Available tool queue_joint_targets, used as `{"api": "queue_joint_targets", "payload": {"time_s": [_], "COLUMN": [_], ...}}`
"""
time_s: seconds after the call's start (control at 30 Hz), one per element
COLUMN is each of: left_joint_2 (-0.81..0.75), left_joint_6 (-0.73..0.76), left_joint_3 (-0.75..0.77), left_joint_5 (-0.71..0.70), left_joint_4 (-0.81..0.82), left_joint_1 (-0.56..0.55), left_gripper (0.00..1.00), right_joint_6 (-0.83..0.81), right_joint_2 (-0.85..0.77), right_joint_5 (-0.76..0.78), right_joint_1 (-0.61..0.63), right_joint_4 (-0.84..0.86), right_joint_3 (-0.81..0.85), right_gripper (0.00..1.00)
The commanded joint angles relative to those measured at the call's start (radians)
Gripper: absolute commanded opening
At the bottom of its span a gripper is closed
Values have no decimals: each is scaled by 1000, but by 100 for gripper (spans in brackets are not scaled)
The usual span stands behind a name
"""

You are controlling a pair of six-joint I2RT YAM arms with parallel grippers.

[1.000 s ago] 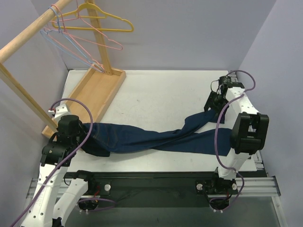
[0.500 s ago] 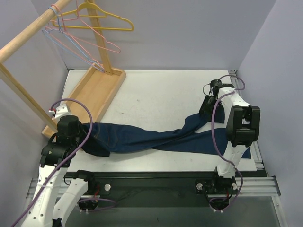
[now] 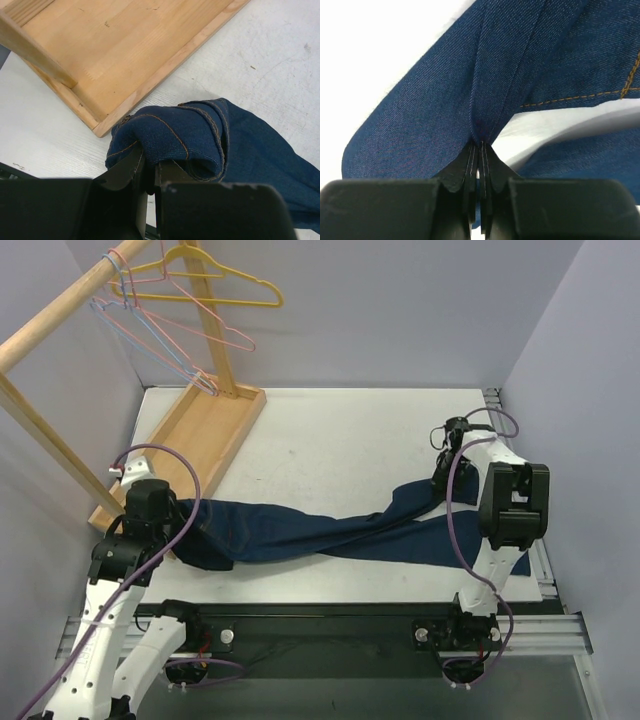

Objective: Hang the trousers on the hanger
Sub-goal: Flatten out the trousers at the center of the board.

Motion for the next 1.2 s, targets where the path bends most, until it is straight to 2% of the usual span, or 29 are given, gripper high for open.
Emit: {"api": "queue_joint_targets", "payload": {"time_s": [0.0, 0.2, 0.43, 0.67, 0.73, 0.87, 0.97, 1.03, 1.17], "left_joint_2": [20, 40, 22, -44, -40, 40, 181, 282, 463], "left_joint_6": [37, 109, 195, 204, 209, 212, 241, 267, 301], "left_joint_3": [43, 69, 92, 123, 117, 96, 115, 138, 210], "left_joint_5": [-46, -118, -168, -195, -179, -120, -46, 11, 239], "left_joint_4": [89, 124, 118, 77, 86, 152, 242, 281, 295], "left_joint_1": [6, 16, 56, 67, 67, 70, 91, 130, 278], "left_gripper": [0, 0, 0, 0, 0, 0, 0, 0, 0], "right_joint_6": [0, 2, -21, -12, -12, -34, -41, -43, -55], "right_joint_2": [-131, -308, -495, -647, -645, -534, -422, -334, -207], "right_joint_5": [77, 87, 191, 304, 343, 381, 390, 389, 407], "right_joint_1": [-25, -94, -146, -157, -157, -157, -157, -154, -148], "right_joint_4": [-56, -113, -173, -190, -185, -176, -162, -157, -156], "right_joint_3": [-32, -59, -90, -108, -95, -15, 81, 115, 229], "right_gripper": [0, 0, 0, 0, 0, 0, 0, 0, 0]}}
